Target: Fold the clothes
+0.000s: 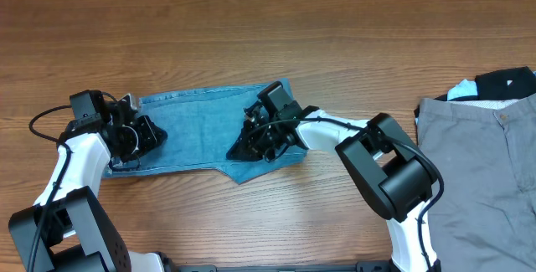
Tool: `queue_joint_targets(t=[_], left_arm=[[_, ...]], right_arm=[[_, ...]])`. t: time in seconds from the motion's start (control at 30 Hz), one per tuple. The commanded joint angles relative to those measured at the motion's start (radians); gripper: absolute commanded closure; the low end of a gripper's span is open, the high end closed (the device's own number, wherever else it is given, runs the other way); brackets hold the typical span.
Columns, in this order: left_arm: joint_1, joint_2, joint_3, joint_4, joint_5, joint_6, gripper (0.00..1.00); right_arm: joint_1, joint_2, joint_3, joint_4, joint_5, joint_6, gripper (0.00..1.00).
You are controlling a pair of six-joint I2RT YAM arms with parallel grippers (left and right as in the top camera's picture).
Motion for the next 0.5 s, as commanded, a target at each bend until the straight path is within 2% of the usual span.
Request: queue_joint_targets(t=[0.0,0.17,0.33,0.47], left_arm=[[-0.023,0.009,-0.008,0.015,0.124,0.039,0.80],[-0.094,0.009,-0.008,0.024,0.076,0.092,0.78],[-0.153,0.010,-0.023,-0.010,-0.210,0.079,0.82],[-0.151,0.022,-0.041,-0.019,-0.382,0.031,0.79]], right_arm=[[-0.040,0.086,-0.037,-0.025,-0.008,0.074,0.96],[-0.039,0.080,-0.036,-0.006,-0.017,0.063,0.96],[-0.068,0.074,-0.036,-0.011,0.021,0.024,0.96],[-0.102,0.019,-0.034,-0.082,0.144,-0.060,0.96]])
